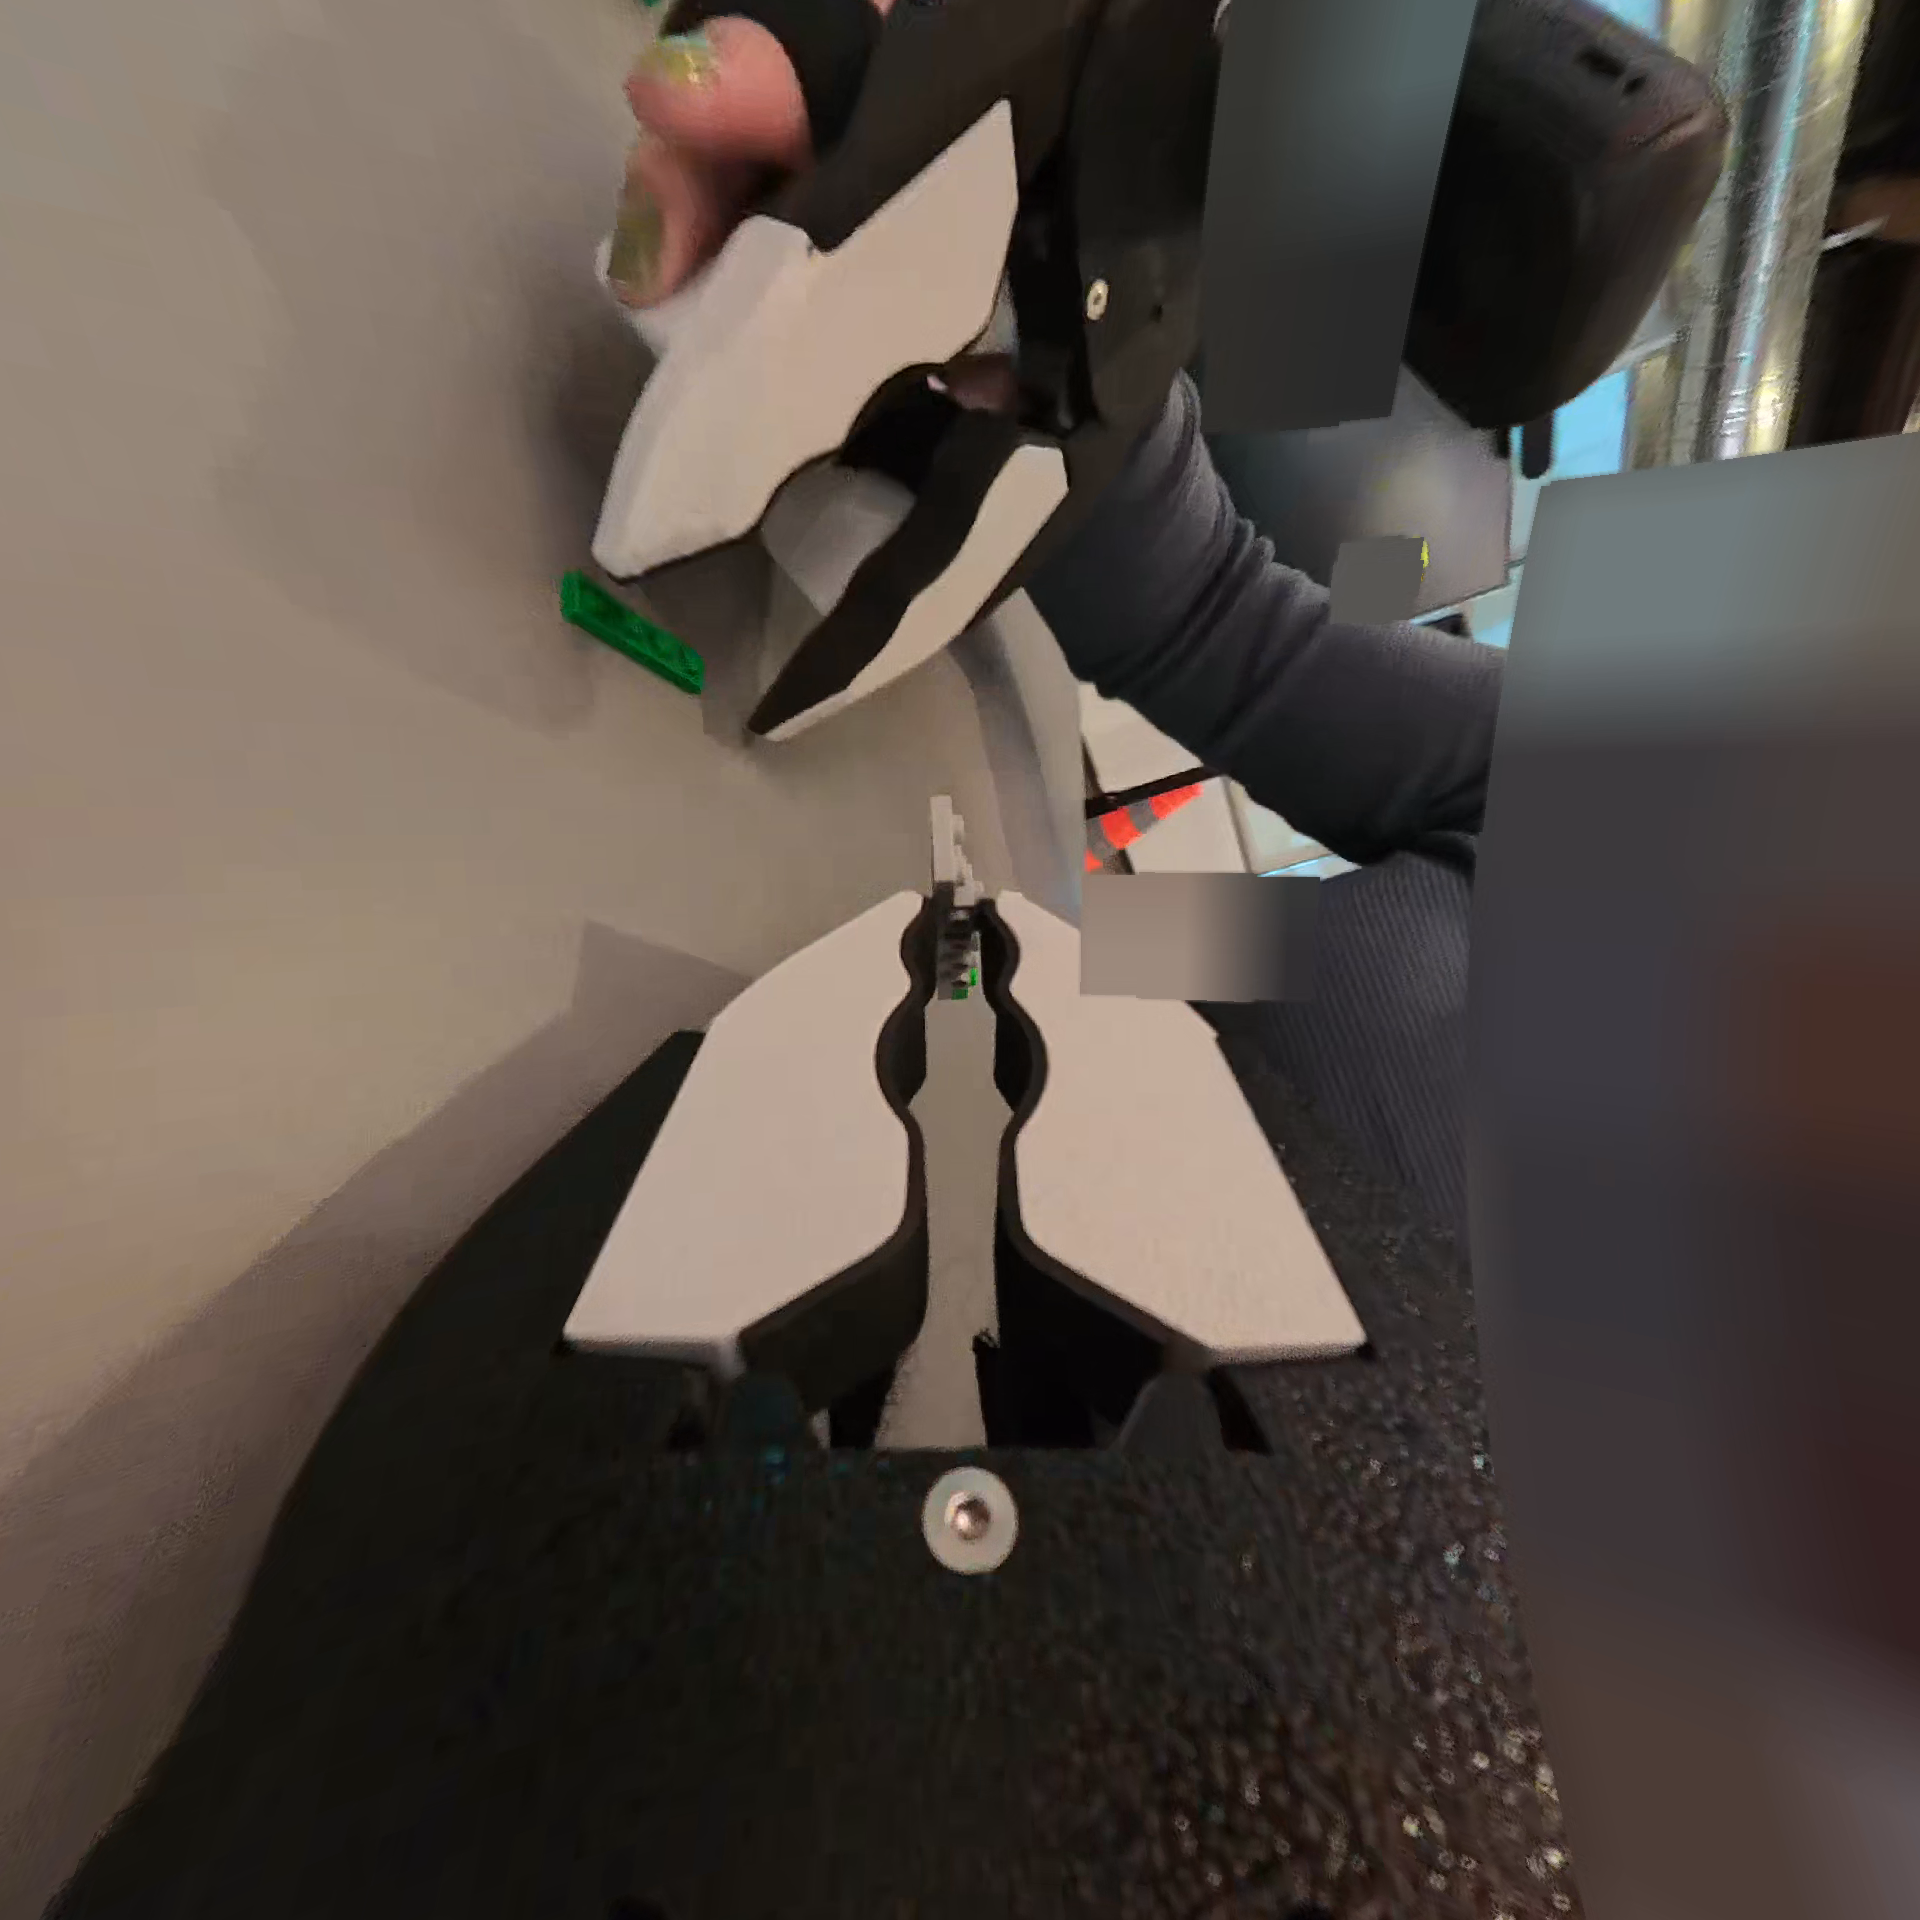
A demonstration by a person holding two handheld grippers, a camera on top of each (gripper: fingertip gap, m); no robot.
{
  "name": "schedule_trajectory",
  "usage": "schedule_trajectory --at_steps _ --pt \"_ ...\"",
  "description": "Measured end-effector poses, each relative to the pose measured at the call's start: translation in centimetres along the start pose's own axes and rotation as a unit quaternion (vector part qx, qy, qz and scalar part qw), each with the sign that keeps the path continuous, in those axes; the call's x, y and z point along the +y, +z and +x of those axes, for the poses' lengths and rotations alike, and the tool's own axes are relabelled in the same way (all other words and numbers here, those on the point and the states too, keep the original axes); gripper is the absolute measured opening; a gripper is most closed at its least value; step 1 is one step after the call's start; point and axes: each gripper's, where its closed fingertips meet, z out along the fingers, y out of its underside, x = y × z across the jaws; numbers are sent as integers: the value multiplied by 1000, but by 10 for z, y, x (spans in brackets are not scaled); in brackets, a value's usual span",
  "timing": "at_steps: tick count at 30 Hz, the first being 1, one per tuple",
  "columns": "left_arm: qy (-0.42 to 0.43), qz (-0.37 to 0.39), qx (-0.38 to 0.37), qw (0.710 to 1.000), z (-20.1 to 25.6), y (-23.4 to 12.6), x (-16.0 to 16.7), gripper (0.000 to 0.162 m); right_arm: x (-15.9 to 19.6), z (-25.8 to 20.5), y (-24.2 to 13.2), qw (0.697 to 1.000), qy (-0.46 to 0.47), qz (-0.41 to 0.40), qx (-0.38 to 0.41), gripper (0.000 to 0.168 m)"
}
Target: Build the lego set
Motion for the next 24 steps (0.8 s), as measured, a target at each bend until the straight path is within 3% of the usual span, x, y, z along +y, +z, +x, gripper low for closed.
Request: schedule_trajectory --at_steps 6,11,14,19,24 --pt "-13 0 32 999 -1 -2 4 7 2 1 1 996 30 16 -81 42" --pt "-16 2 30 999 -3 -1 4 8 7 6 2 996 35 -6 -86 32" --pt "-18 21 27 999 -4 -3 0 8 4 6 2 998 33 -9 -52 32" --pt "-20 55 18 998 -7 -8 -8 7 -42 0 -14 997 32 64 19 31" --pt "-14 74 13 997 -7 -10 -13 7 -63 -4 -12 995 0 26 92 31"
